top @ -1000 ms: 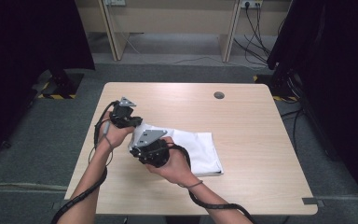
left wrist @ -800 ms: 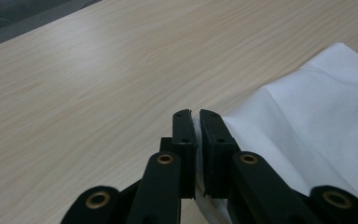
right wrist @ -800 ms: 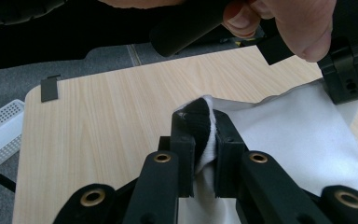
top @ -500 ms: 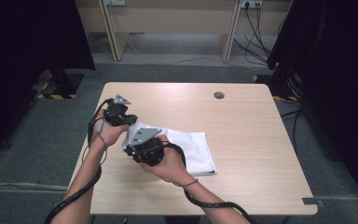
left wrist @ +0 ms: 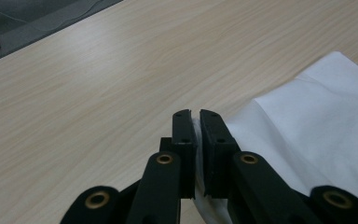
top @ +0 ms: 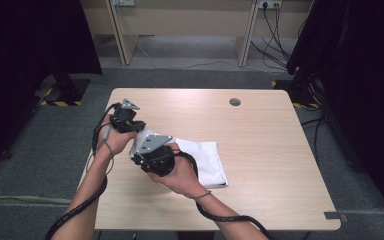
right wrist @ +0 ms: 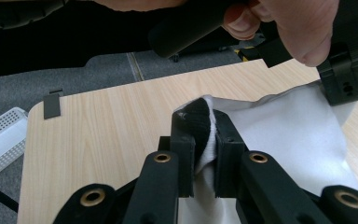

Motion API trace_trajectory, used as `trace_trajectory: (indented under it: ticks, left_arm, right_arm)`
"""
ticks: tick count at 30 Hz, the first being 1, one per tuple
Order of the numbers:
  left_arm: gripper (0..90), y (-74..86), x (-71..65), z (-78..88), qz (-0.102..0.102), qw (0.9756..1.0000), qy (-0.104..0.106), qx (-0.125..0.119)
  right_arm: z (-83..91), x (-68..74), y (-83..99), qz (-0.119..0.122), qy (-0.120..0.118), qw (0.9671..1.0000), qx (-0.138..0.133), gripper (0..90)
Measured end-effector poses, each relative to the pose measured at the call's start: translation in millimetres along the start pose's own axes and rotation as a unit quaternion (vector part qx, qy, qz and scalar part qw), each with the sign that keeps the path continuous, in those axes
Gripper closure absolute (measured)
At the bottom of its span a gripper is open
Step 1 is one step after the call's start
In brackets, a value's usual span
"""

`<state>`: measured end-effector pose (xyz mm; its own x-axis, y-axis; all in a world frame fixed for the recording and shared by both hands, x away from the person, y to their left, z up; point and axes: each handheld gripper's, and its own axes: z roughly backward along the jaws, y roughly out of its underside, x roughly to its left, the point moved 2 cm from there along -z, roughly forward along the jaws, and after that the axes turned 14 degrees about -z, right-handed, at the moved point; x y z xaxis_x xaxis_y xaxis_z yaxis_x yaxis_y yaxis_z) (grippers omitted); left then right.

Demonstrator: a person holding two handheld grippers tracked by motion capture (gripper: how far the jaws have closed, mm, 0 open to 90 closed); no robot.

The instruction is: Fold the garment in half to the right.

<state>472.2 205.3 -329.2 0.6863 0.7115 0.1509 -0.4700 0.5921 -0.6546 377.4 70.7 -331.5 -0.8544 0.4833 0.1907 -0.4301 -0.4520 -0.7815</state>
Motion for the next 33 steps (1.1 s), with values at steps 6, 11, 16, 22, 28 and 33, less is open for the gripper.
trace_trajectory:
  ticks: [6,11,16,22,28,33]
  left_arm:
    - [85.0,-11.4,-5.2,-4.7,-0.005,1.0000,0.002,0.004]
    - [85.0,-16.3,-7.5,-5.8,-0.009,0.9999,0.003,0.005]
    - [84.9,-24.8,-10.3,-6.6,-0.009,0.9999,0.005,0.006]
    - [84.9,-32.8,-14.9,-10.5,-0.012,0.9999,0.008,0.005]
    - [84.9,-37.4,-17.7,-12.4,-0.012,0.9999,0.009,0.003]
    - [84.8,-41.4,-19.5,-13.8,-0.011,0.9999,0.010,0.003]
  right_arm:
    - [6.2,-5.0,2.0,-0.003,0.004,1.0000,-0.002,82.2]
    - [15.2,-11.0,4.8,-0.008,0.007,0.9999,-0.011,82.2]
    - [22.9,-17.0,5.7,-0.012,0.011,0.9998,-0.013,82.2]
    - [31.5,-23.0,8.6,-0.017,0.015,0.9996,-0.017,82.2]
    - [37.0,-28.2,10.9,-0.023,0.018,0.9994,-0.019,82.2]
    - [41.8,-30.7,13.0,-0.024,0.020,0.9993,-0.021,82.2]
